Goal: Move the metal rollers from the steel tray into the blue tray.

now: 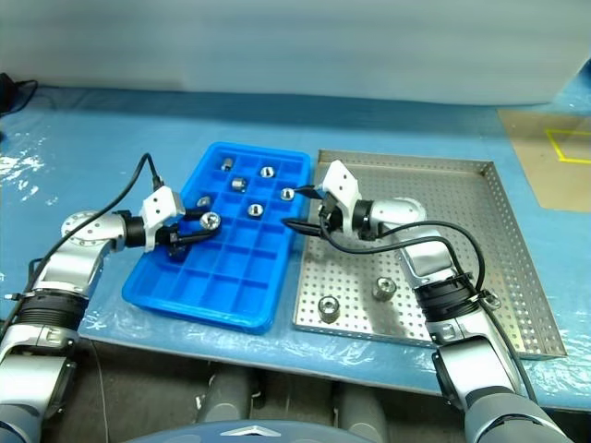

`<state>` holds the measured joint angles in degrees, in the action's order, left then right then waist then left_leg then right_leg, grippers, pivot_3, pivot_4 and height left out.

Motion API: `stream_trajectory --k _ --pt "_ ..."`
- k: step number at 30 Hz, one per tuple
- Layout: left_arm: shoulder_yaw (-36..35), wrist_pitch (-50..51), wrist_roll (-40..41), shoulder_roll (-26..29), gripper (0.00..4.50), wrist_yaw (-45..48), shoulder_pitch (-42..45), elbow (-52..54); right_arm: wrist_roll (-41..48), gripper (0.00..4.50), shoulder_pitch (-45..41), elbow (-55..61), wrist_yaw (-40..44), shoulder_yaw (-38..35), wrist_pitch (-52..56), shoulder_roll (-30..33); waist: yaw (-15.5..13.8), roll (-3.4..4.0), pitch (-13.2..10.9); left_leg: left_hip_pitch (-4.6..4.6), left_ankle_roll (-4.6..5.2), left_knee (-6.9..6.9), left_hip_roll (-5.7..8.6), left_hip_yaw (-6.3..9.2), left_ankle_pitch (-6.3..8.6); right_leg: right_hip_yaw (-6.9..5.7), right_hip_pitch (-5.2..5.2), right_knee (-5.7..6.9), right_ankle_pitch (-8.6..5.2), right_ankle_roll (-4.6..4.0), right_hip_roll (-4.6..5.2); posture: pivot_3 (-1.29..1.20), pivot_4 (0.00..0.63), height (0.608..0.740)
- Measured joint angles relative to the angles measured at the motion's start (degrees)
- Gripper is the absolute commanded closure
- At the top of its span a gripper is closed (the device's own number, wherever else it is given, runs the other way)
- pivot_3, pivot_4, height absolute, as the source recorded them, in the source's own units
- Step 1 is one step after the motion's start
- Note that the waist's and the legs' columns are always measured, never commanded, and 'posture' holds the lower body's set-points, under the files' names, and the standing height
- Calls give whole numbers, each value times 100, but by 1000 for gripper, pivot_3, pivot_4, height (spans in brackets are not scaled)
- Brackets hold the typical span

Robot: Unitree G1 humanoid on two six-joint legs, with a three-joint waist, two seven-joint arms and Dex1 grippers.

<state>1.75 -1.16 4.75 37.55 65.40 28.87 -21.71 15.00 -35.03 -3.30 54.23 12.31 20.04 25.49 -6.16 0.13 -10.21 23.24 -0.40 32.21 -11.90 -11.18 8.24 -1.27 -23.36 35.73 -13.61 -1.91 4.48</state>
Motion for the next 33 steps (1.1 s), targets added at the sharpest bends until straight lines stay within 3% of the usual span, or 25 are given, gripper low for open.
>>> stream_trajectory --k 3,8,16,24,33 --pt "66 -150 -70 0 1171 -35 158 -173 -32 780 20 3 -17 -34 0 14 4 0 0 -1 -2 0 1 0 -1 1 0 0 0 0 -3 38 150 740" --pt "192 -15 -4 -48 1171 178 330 -169 -34 780 301 207 -131 -65 56 64 8 0 0 0 -3 -2 1 -2 -2 3 0 -2 0 0 -3 -12 150 740" --pt "615 147 159 -867 1171 371 786 -158 -12 780 725 844 -431 -490 352 398 49 -2 0 2 -5 -1 1 -16 -4 1 4 -2 0 0 -7 -167 150 740" --pt "953 -1001 -252 -1930 1171 160 2404 -2299 94 780 1676 1880 -1040 -1375 926 861 305 -5 -1 -5 5 10 11 -30 1 22 5 -9 2 4 -18 -372 150 740" --pt "1142 -1861 -397 -3135 1171 541 3073 -3676 325 780 2778 3213 -1715 -2252 1636 1013 652 -5 -1 -3 48 15 11 -32 18 24 12 -28 2 4 -20 -583 150 740"
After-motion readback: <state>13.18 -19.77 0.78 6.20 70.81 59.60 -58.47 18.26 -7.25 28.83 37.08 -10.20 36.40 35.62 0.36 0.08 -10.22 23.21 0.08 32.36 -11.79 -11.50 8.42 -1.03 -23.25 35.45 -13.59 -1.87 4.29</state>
